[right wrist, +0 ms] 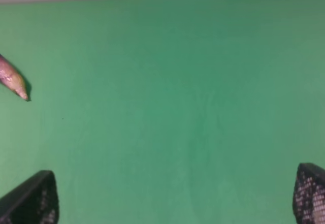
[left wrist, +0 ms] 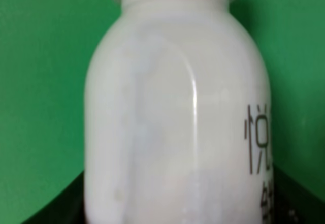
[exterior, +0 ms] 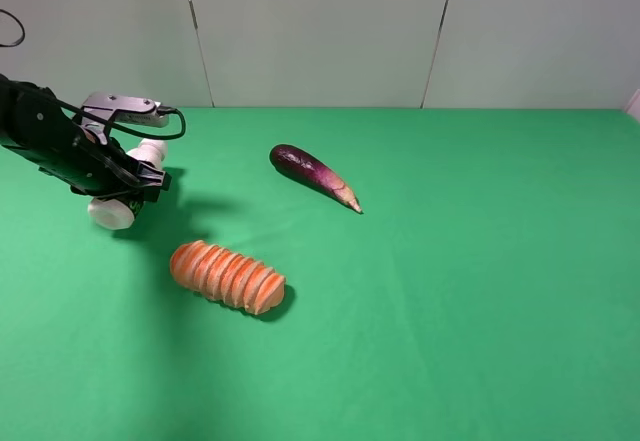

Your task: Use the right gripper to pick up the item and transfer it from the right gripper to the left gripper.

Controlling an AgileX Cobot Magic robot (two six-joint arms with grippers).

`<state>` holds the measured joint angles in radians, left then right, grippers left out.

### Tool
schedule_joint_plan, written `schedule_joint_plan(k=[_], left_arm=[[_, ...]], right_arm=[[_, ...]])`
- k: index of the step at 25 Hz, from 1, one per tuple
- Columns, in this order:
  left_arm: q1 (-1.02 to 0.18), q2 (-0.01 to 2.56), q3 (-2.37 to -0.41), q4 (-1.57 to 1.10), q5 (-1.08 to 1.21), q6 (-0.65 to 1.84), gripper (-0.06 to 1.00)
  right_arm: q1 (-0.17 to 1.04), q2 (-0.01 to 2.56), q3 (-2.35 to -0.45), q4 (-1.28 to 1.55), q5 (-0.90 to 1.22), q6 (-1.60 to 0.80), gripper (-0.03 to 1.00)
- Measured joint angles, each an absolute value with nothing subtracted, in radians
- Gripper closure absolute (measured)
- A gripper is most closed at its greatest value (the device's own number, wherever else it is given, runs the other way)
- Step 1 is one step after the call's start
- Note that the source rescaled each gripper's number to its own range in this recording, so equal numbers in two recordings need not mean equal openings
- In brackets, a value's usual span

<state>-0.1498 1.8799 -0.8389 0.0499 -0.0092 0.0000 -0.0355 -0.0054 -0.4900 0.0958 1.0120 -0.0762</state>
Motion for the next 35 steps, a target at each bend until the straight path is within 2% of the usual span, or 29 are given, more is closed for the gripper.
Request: schedule_joint_plan(k=[29,30,31,33,35], left_arm=[[-0.15,1.913,-0.832,0.05,0.0,0.0,0.93],[-0.15,1.913,-0.832,0.05,0.0,0.0,0.88],[-0.15,1.913,-0.832,0.05,0.0,0.0,0.76],[-0.15,1.913,-0.832,0.05,0.0,0.0,0.4],[-0.15,1.913,-0.832,0.05,0.0,0.0,0.15]], right_arm=[[-0.036,-0.005,-0.49,0.096,1.012,-0.076,-0.03],[-0.036,-0.005,-0.49,0.096,1.012,-0.076,-0.03],[-0.036,-0.005,-0.49,0.096,1.013,-0.076,-0.03],[-0.036,-0.005,-0.49,0.096,1.013,-0.076,-0.03],[-0.036,-0.005,-0.49,0.096,1.013,-0.076,-0.03]])
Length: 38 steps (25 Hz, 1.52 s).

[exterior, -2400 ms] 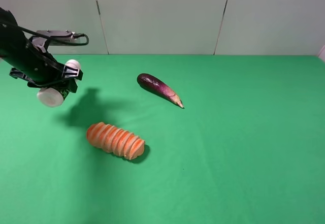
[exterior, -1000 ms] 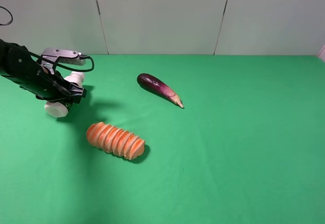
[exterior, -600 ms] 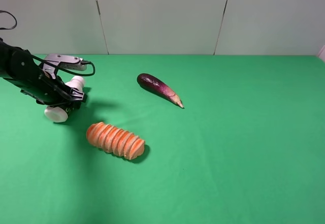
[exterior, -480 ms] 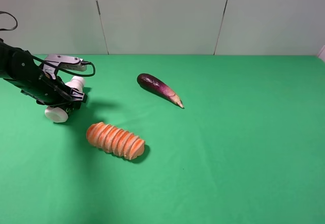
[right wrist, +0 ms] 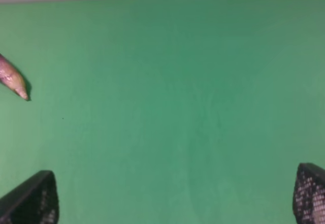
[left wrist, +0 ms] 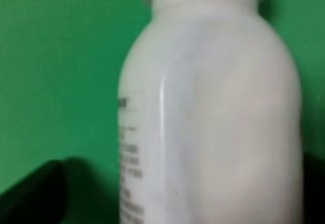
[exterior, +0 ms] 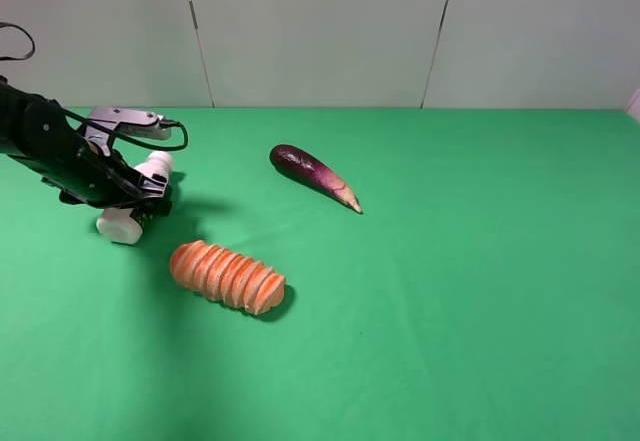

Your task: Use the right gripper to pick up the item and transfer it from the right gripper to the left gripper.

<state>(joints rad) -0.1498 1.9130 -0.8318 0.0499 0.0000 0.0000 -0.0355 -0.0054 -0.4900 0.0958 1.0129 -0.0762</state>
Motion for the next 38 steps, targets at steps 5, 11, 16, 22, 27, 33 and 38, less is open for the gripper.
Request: schedule_joint_plan(k=[5,11,16,22,27,33,38], left_arm=[[-0.15,1.913,-0.832,0.05,0.0,0.0,-0.03],[-0.15,1.813,-0.831,0.05,0.011,0.0,-0.05],[-0.15,1.642,-0.831,0.05,0.078,0.0,-0.05],[-0.15,1.409,-0.831,0.052,0.21,0.0,-0.05],[-0.15,1.185,-0.83,0.052,0.347,0.0,-0.05],[-0.15,0.919,-0.819,0.052,0.49,0.0,-0.05],[-0.15,0.717,-0.765,0.053,0.595,0.0,-0.05]], right_arm=[[-0.036,-0.005,-0.49,0.096,1.013,-0.076,-0.03],[-0.036,-0.005,-0.49,0.096,1.013,-0.076,-0.03],[-0.036,-0.005,-0.49,0.096,1.013,-0.076,-0.03],[-0.036,-0.005,-0.49,0.096,1.013,-0.076,-0.03],[-0.036,-0.005,-0.49,0.096,1.013,-0.076,-0.03],[-0.036,-0.005,-0.49,0.096,1.012,-0.076,-0.03],[-0.036,-0.005,-0.49,0.096,1.012,-0.076,-0.03]])
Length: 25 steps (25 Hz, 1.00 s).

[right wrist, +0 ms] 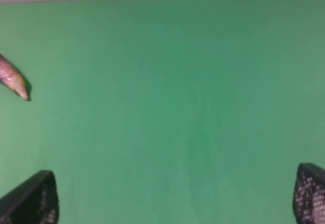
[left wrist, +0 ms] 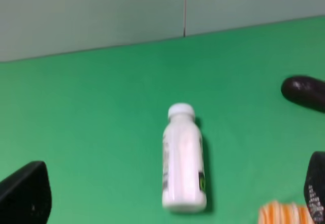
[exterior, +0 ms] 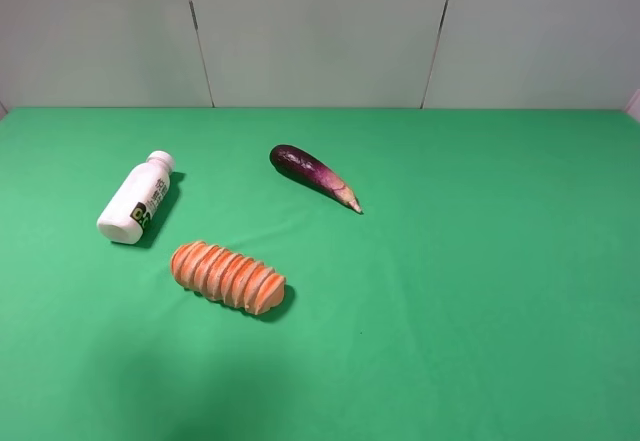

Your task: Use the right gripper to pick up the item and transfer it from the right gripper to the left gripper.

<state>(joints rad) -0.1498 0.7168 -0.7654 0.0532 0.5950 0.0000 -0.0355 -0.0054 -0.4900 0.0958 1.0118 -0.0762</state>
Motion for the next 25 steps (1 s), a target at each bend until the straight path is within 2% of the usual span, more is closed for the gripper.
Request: schedule_joint_plan(k=[18,25], left_arm=[[-0.15,0.289,-0.573,0.094,1.029,0.0,-0.06],[-0.15,0.18,-0.494,0.088,1.058,0.0,-0.06]], right_arm=[[-0.036,-0.005,-0.49,0.096,1.012,-0.076,-0.03],[-0.036,-0.005,-0.49,0.096,1.013,-0.076,-0.03]])
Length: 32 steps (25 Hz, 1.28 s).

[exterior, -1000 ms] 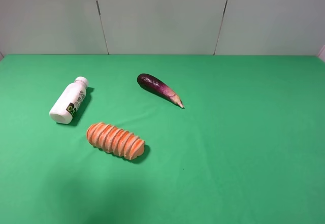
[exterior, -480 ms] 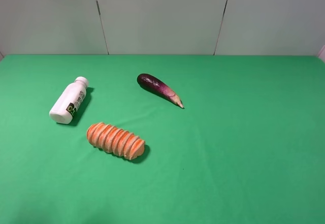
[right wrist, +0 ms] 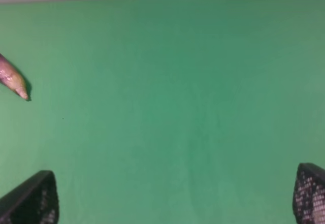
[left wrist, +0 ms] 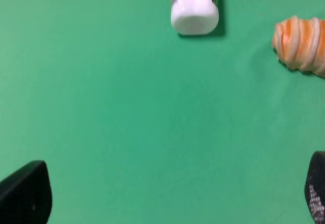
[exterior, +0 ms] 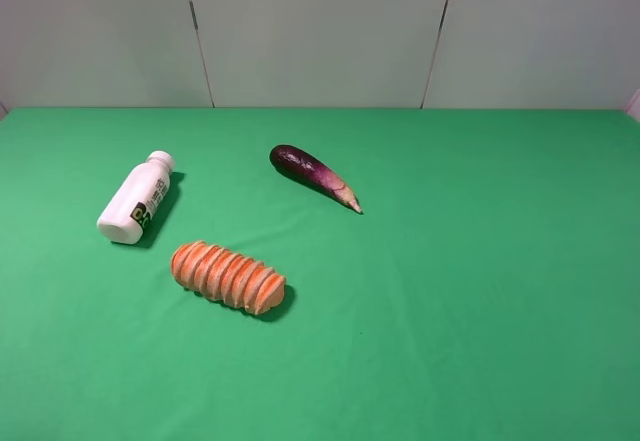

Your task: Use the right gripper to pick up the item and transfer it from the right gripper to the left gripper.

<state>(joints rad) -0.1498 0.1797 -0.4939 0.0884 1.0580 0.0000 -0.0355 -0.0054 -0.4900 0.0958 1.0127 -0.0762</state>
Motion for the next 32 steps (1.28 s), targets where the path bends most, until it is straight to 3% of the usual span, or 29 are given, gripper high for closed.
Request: schedule_joint_plan(k=[32], left_arm=[[-0.15,-0.007,-0.491,0.011,1.057,0.033,-0.06]], right_arm=[[-0.036,-0.005,-0.49,0.085,1.012,-0.076,-0.03]])
